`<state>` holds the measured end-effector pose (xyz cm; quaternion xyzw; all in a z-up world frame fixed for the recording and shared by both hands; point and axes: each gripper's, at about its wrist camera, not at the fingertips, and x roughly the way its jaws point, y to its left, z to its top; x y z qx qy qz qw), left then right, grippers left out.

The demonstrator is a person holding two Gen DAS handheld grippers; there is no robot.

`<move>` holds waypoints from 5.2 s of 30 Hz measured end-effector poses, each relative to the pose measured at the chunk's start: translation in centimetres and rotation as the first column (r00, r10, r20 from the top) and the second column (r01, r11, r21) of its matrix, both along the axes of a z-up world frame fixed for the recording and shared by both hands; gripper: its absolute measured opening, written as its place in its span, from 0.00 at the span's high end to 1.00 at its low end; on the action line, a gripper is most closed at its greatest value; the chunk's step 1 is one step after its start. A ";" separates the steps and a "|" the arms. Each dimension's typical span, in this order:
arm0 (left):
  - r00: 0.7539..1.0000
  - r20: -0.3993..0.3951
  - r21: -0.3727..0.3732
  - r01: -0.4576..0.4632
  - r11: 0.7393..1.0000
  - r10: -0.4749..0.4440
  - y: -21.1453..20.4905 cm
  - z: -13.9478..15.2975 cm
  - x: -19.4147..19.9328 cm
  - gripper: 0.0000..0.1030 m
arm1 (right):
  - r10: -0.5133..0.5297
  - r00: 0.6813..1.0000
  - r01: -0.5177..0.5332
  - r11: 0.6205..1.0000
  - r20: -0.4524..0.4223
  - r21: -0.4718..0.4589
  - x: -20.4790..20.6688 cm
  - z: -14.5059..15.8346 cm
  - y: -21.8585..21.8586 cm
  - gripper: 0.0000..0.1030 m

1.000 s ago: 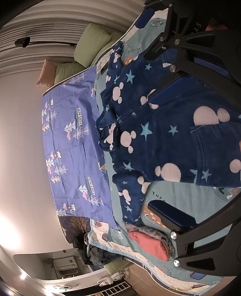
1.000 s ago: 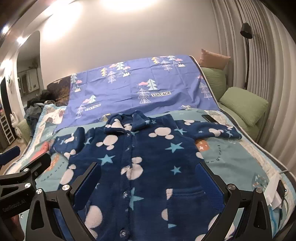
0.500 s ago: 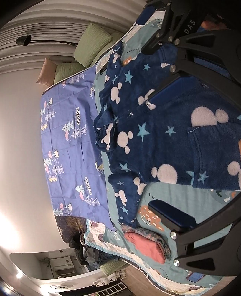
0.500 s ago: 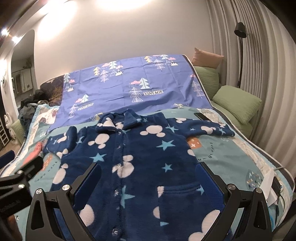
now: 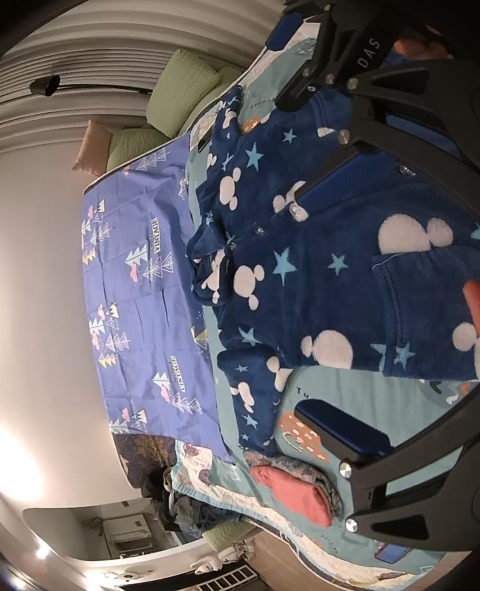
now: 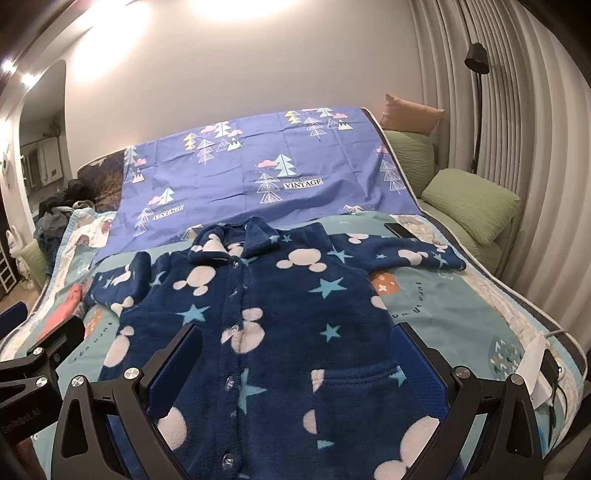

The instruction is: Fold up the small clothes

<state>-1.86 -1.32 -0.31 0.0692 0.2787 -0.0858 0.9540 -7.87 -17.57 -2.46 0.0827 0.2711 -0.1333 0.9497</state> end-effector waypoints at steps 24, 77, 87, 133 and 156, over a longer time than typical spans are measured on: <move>1.000 -0.020 -0.033 -0.005 0.999 0.004 0.5 -0.2 0.8 0.00 | 0.001 1.000 -0.001 1.000 0.006 -0.012 0.2 0.3 0.2 0.00; 0.993 -0.066 -0.053 -0.103 0.993 0.100 6.0 -2.0 3.3 0.00 | 0.089 0.995 -0.094 0.990 -0.054 -0.102 4.4 0.7 6.2 0.00; 0.992 -0.098 -0.100 -0.092 0.991 0.082 8.9 -2.8 6.8 0.00 | 0.151 0.986 -0.158 0.979 -0.064 -0.127 8.8 1.7 8.3 0.00; 0.985 0.074 -0.449 -0.109 0.887 0.158 18.7 1.3 26.2 0.86 | 0.165 0.980 -0.162 0.986 -0.112 0.037 17.9 -4.5 1.0 0.00; 0.851 0.100 0.489 0.409 0.770 -0.515 -17.0 -8.3 12.5 0.46 | -0.026 0.990 0.056 0.973 -0.136 0.223 11.0 -6.6 -13.6 0.00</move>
